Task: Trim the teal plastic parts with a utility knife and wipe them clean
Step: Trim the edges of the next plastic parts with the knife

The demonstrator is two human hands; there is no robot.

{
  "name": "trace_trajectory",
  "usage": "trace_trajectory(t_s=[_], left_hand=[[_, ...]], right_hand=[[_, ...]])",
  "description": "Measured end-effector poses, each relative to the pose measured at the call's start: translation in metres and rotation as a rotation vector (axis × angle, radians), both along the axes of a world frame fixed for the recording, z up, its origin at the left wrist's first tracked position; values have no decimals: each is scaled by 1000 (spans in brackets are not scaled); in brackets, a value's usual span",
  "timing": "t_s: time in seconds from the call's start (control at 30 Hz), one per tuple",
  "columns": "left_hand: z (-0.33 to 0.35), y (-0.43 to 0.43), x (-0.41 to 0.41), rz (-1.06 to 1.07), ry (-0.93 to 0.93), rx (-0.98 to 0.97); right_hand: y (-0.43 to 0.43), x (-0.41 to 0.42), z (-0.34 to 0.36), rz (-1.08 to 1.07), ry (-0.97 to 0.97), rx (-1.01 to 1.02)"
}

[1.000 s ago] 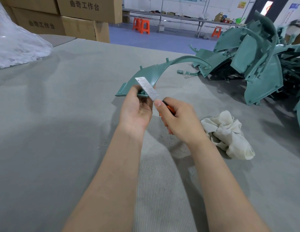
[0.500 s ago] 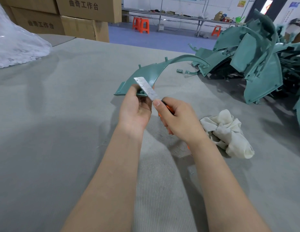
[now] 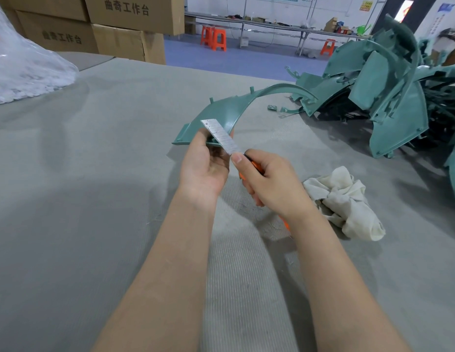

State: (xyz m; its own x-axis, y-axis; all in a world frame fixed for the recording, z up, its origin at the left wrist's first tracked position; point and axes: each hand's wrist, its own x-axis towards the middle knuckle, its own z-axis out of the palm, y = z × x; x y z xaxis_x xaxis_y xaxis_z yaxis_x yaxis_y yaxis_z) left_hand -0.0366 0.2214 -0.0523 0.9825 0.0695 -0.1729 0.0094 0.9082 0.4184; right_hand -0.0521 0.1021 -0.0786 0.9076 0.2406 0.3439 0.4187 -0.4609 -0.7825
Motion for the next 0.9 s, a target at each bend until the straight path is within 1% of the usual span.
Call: trace_trajectory(t_s=[0.13, 0.17, 0.3, 0.37, 0.43, 0.57, 0.67, 0.8, 0.9], left_hand=[[-2, 2, 1, -9, -1, -86], [-2, 2, 1, -3, -3, -86], [-1, 3, 3, 35, -10, -89], [-1, 2, 2, 44, -24, -123], [-1, 1, 1, 39, -24, -120], [-3, 0, 2, 34, -23, -88], [-4, -1, 3, 12, -8, 2], [-6, -2, 6, 17, -15, 90], [-6, -4, 5, 37, -14, 157]], right_hand=[[5, -3, -1, 54, -2, -62], [5, -3, -1, 56, -3, -48], [-2, -2, 3, 4, 31, 191], [-4, 0, 4, -48, 25, 239], [-3, 1, 4, -89, 19, 241], [-1, -2, 5, -89, 17, 215], [3, -6, 8, -78, -14, 209], [6, -9, 12, -99, 16, 295], [10, -10, 13, -85, 43, 310]])
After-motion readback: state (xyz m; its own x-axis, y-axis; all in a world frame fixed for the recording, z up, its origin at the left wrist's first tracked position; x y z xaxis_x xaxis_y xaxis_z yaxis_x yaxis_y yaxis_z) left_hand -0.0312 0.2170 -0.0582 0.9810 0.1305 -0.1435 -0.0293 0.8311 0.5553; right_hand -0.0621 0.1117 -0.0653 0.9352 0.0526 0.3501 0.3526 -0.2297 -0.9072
